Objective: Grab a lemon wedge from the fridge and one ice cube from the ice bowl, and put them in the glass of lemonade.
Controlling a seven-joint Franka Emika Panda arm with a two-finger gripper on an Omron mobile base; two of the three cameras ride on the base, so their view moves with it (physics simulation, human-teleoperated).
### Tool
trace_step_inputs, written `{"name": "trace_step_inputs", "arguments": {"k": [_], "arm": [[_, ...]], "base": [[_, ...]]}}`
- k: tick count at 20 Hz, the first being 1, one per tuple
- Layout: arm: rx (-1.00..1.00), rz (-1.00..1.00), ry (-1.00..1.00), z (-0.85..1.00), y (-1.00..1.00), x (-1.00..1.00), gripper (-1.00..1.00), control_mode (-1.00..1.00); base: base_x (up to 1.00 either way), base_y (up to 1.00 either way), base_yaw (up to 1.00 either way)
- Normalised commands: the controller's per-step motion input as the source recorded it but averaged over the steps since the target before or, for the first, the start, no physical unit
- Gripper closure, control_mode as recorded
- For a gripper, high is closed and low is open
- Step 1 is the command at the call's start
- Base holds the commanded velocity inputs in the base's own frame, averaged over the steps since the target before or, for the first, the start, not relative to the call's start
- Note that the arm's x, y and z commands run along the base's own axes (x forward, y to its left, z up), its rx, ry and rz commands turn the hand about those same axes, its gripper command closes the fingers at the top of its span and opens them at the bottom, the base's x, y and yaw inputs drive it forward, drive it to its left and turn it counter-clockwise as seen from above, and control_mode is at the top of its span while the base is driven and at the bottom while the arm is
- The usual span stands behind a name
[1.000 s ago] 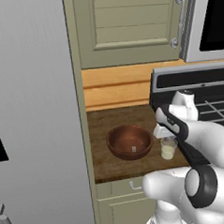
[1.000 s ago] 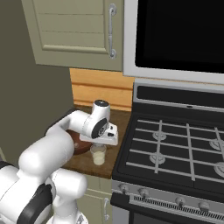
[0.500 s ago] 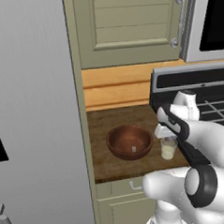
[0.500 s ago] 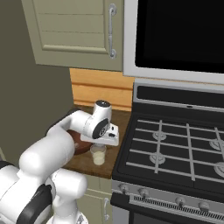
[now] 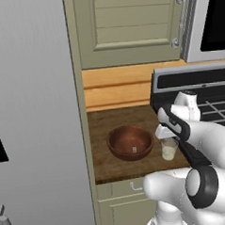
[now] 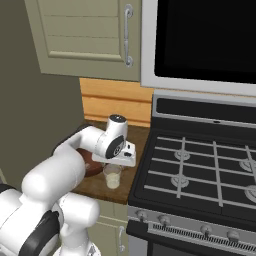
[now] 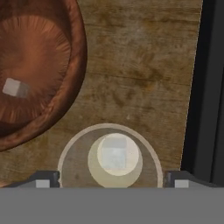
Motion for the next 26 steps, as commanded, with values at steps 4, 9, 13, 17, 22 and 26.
{"name": "trace_step_inputs", "arguments": {"k": [4, 9, 13, 17, 22, 26], "arm": [[0.02, 0.00, -0.04, 0.11, 0.00, -0.15, -1.00, -1.00], [0.05, 0.01, -0.11, 0.19, 0.00, -0.40, -1.00, -1.00], [0.06, 0.01, -0.15, 0.21, 0.00, -0.46, -1.00, -1.00], [0.04, 0.02, -0.14, 0.24, 0.02, -0.40, -1.00, -1.00], [-0.01, 0.06, -0.04, 0.07, 0.38, -0.31, -1.00, -1.00], [-0.42, 0.00, 0.02, 1.00, 1.00, -0.13, -1.00, -1.00]], "base": [[0.00, 0.00, 0.00], [0.00, 0.00, 0.00], [0.00, 0.00, 0.00], [0.00, 0.00, 0.00], [0.00, 0.00, 0.00], [0.00, 0.00, 0.00]]}}
